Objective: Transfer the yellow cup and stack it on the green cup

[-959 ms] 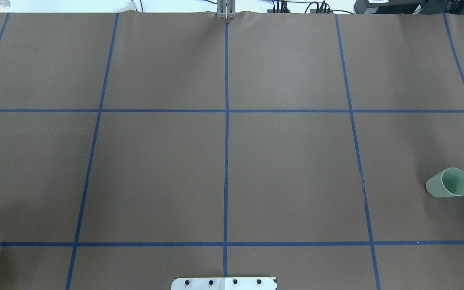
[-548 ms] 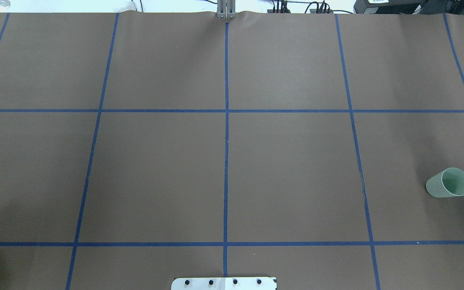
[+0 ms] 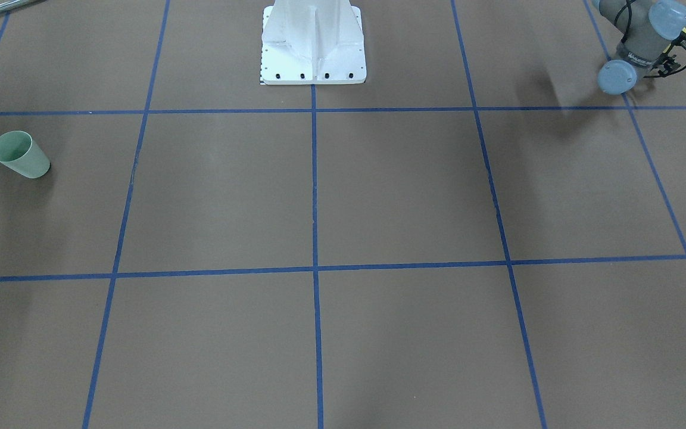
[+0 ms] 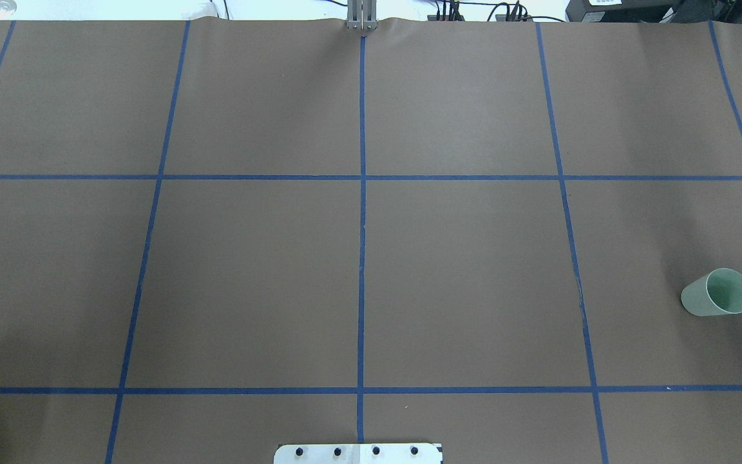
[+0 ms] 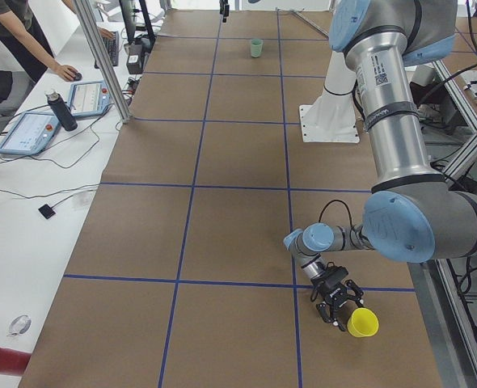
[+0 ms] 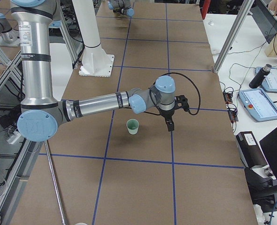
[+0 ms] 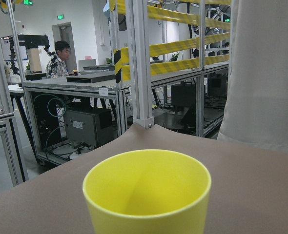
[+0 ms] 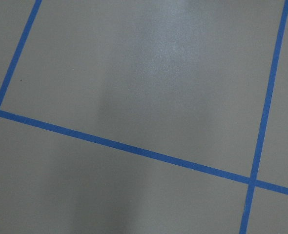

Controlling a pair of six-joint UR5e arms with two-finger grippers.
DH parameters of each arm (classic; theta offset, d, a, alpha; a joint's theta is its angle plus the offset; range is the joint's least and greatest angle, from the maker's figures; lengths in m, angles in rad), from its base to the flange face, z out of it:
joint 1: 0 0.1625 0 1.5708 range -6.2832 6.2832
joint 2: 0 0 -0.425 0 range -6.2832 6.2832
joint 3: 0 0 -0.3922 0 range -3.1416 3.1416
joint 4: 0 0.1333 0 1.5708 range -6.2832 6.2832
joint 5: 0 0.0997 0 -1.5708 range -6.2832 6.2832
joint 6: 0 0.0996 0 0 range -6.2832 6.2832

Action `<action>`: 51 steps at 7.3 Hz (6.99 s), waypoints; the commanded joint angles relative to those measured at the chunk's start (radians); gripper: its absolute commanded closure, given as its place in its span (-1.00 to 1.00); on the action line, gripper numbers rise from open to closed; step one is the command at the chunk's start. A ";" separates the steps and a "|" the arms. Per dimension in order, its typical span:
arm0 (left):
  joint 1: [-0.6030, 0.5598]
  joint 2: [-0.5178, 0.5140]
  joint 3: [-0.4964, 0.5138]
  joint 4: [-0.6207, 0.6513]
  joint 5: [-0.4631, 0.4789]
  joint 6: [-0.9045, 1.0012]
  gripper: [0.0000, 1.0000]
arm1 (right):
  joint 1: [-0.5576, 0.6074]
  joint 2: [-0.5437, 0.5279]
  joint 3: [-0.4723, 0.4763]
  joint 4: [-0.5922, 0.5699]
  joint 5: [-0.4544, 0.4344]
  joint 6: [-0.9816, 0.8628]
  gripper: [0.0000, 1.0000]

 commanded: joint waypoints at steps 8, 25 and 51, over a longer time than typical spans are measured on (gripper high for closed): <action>0.089 0.058 0.002 -0.133 -0.026 -0.124 0.17 | -0.001 0.002 0.007 0.001 0.000 0.002 -1.00; -0.250 -0.178 -0.037 -0.486 1.306 0.926 0.50 | 0.001 -0.030 0.031 0.001 0.015 0.004 -1.00; -0.244 -1.097 0.413 -1.726 0.662 2.642 -0.03 | -0.451 0.700 -0.142 0.001 -0.033 0.661 -0.98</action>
